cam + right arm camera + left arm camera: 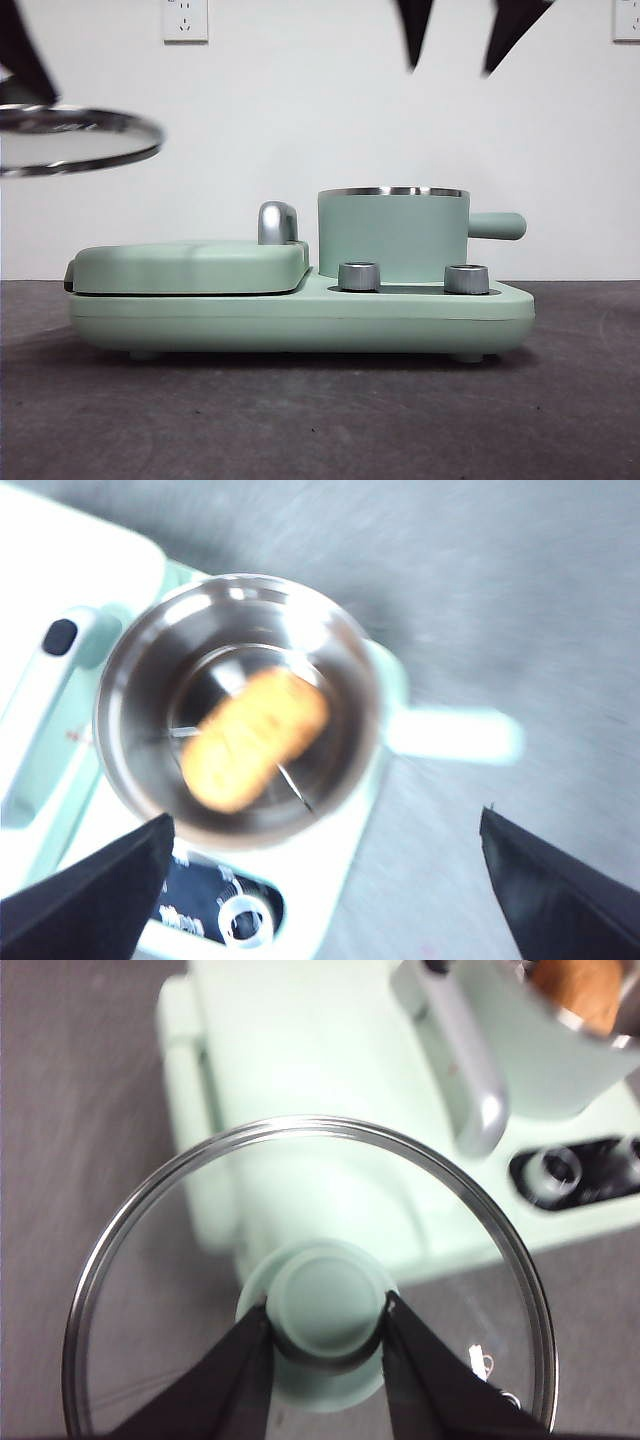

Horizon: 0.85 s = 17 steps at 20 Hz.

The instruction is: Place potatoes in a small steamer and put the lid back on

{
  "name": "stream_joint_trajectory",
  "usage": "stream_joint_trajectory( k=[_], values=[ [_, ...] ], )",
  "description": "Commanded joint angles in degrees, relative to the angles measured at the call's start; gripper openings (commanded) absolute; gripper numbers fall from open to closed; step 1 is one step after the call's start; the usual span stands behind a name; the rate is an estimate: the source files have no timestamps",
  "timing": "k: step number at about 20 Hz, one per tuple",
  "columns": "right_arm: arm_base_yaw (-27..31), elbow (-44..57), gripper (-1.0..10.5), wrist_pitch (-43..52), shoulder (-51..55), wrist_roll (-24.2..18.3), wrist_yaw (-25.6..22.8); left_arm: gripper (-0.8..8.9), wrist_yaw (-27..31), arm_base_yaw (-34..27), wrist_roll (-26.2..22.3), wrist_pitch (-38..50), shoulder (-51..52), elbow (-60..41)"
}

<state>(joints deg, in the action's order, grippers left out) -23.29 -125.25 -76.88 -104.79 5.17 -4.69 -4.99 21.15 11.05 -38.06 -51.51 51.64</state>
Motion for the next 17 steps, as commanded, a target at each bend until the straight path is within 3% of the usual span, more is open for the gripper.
stream_joint_trajectory(
  k=[1, 8, 11, 17],
  values=[
    [1.97, 5.95, 4.8, -4.28, 6.16, -0.72, -0.33, 0.13, -0.42, 1.25, -2.01, 3.1, -6.36, 6.86],
    [2.69, 36.04, 4.8, -2.84, 32.24, -0.46, 0.87, 0.14, -0.42, 8.15, -4.42, 3.32, -30.29, 31.76],
    [1.38, 47.8, 4.8, 3.74, 44.87, 2.49, 5.4, 0.13, -0.42, 11.37, -6.34, 3.34, -39.67, 41.86],
    [1.29, 62.51, 4.8, 11.5, 68.11, 6.86, 7.69, 0.14, -0.37, 15.47, -7.63, 4.35, -55.43, 56.43]
  ],
)
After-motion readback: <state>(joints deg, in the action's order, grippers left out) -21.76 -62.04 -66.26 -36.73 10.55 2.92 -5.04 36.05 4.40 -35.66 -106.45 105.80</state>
